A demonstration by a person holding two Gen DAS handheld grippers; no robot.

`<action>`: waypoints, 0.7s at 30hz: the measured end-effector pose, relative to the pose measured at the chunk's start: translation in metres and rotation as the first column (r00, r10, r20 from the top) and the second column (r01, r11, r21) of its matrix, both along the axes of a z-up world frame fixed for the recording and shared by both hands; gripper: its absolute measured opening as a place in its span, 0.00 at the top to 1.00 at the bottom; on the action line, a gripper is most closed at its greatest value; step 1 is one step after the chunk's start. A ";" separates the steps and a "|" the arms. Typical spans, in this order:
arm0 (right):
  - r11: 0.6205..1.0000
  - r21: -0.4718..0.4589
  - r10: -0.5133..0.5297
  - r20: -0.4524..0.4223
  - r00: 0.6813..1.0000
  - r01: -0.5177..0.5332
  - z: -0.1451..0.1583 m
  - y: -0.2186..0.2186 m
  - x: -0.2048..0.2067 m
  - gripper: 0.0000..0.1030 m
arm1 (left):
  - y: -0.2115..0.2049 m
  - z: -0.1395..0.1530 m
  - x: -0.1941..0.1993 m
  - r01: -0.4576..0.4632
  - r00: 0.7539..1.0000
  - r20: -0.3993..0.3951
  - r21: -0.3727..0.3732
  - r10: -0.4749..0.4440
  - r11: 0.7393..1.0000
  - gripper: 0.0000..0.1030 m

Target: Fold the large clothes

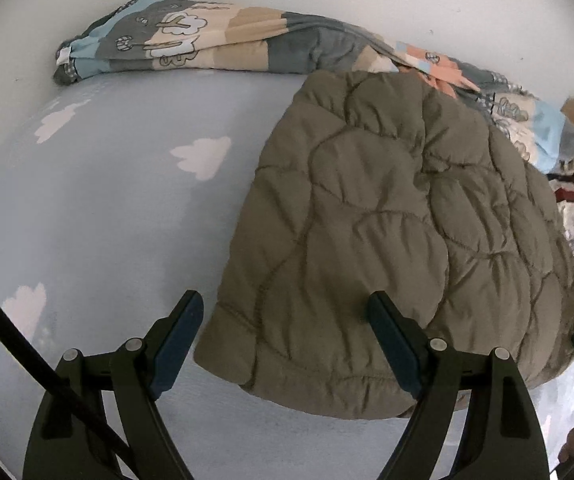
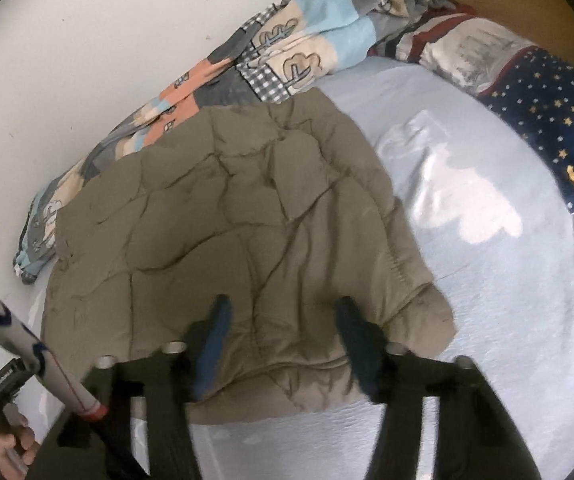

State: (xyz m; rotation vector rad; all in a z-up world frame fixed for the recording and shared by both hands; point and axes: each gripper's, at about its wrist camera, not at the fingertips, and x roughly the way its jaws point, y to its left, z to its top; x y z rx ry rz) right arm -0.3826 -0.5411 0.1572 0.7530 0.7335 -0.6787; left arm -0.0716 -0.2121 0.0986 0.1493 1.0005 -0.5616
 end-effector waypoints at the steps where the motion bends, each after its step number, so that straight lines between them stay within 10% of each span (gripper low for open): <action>1: 1.000 0.001 0.010 0.002 1.000 -0.010 0.000 0.004 0.003 0.47 | -0.003 0.000 -0.003 0.001 1.000 0.019 0.010 -0.001 1.000 0.18; 11: 0.968 -0.148 0.196 -0.045 0.980 -0.201 -0.003 0.066 0.071 0.47 | -0.052 -0.007 -0.060 0.106 0.941 0.294 0.215 -0.168 0.971 0.18; 21: 0.962 -0.155 0.209 -0.112 0.971 -0.225 -0.024 0.068 0.082 0.44 | -0.052 -0.015 -0.053 0.110 0.948 0.271 0.205 -0.164 0.973 0.18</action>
